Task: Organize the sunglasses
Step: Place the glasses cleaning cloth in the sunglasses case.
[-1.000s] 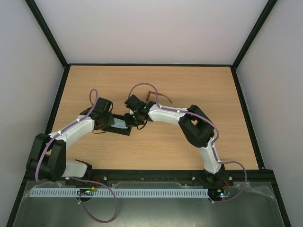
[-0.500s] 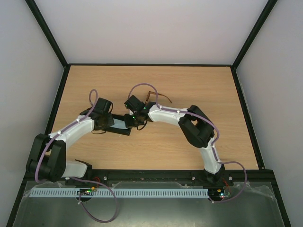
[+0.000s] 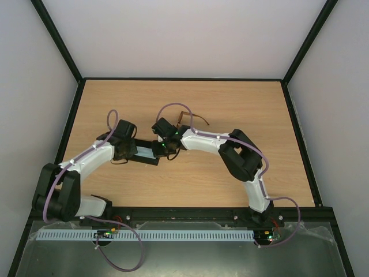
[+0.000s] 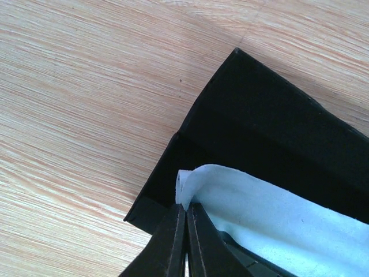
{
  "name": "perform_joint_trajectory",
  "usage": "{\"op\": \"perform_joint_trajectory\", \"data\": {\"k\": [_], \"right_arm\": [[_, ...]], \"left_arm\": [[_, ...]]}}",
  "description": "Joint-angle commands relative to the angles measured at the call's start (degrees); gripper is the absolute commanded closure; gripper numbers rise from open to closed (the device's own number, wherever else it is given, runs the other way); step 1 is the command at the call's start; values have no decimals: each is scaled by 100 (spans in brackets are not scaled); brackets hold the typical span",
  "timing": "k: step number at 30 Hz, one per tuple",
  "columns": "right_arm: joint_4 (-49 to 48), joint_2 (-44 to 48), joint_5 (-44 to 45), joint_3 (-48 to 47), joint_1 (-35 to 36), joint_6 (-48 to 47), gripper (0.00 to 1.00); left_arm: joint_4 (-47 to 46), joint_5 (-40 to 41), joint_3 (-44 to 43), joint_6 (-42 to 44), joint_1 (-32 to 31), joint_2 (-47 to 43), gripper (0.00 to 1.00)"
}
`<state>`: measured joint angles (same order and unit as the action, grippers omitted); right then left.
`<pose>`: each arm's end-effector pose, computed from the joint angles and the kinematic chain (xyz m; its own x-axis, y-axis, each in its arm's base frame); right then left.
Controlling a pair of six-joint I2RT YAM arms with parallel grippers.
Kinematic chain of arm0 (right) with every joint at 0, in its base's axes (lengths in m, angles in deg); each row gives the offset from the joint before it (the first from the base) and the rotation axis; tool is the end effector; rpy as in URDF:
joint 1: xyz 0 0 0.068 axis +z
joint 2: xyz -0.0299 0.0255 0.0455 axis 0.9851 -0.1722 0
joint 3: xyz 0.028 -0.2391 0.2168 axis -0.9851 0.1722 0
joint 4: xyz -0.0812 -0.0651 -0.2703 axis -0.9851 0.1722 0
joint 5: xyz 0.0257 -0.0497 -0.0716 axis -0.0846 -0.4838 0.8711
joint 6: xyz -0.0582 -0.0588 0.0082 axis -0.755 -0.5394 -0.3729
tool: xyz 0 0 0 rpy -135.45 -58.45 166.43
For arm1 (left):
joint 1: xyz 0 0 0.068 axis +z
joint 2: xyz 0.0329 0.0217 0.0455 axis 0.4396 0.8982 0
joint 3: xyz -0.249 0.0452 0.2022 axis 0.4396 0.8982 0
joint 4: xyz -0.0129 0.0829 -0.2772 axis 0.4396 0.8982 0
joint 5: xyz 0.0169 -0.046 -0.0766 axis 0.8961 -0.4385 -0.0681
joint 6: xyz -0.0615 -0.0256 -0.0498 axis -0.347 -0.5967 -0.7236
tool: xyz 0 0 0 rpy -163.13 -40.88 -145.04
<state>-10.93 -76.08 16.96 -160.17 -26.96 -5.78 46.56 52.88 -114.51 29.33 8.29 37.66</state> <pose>0.2859 0.4295 0.1682 -0.9228 -0.2971 -0.2454 -0.3853 0.6948 0.6074 0.2650 -0.0726 0.1820 -0.8242 -0.3516 -0.4440 -0.3201 0.9359 -0.1469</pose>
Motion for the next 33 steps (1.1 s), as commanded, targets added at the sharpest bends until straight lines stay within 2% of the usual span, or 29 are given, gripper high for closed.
{"op": "perform_joint_trajectory", "data": {"k": [1, 14, 33], "right_arm": [[120, 341, 52, 98, 41, -2, 99], [163, 355, 32, 63, 45, -31, 99], [141, 190, 10, 85, 49, -57, 99]], "left_arm": [[285, 114, -247, -30, 40, -30, 98], [481, 150, -399, -12, 56, -33, 98], [375, 215, -332, -37, 65, 502, 98]]}}
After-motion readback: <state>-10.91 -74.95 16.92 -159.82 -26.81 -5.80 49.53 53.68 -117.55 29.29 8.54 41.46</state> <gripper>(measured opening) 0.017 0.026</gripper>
